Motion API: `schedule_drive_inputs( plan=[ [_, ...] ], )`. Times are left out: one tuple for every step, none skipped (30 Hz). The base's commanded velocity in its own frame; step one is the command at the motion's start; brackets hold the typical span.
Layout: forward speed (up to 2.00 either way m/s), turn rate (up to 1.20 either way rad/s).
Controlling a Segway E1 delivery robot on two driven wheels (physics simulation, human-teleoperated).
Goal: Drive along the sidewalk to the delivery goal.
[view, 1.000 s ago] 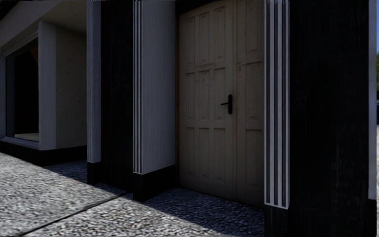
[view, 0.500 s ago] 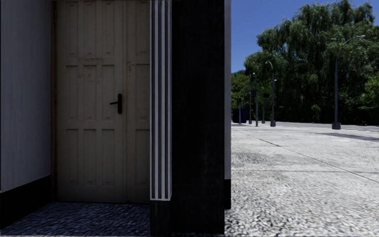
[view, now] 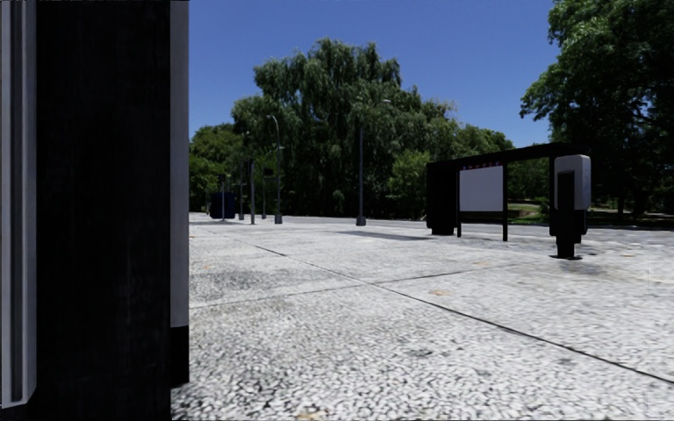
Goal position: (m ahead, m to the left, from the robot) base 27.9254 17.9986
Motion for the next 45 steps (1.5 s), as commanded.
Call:
schedule_drive_inputs(
  plan=[
    [0.00, -1.20],
    [0.00, -1.20],
    [0.00, -1.20],
    [0.00, -1.15],
    [0.00, -1.10],
    [0.00, -1.06],
    [0.00, -1.03],
    [0.00, -1.02],
    [0.00, -1.02],
    [0.00, -1.02],
    [0.00, -1.01],
    [0.00, -1.01],
    [0.00, -1.01],
    [0.00, -1.01],
    [0.00, -1.00],
    [0.00, -0.16],
    [0.00, -0.02],
    [0.00, 0.00],
    [0.00, 0.00],
    [0.00, 0.00],
    [0.00, 0.00],
    [0.00, 0.00],
    [0.00, 0.00],
    [0.00, 0.00],
    [0.00, 0.00],
    [0.00, 0.00],
    [0.51, 0.00],
    [1.34, 0.00],
    [1.64, 0.00],
    [1.83, 0.00],
    [1.93, 0.00],
    [2.00, 0.00],
    [2.00, 0.00],
    [2.00, 0.00],
    [2.00, 0.00],
    [2.00, 0.00],
    [2.00, 0.00],
    [2.00, 0.00],
    [2.00, 0.00],
    [2.00, 0.00],
    [2.00, 0.00],
    [2.00, 0.00],
    [2.00, 0.00],
    [2.00, 0.00],
    [2.00, 0.00]
  ],
)
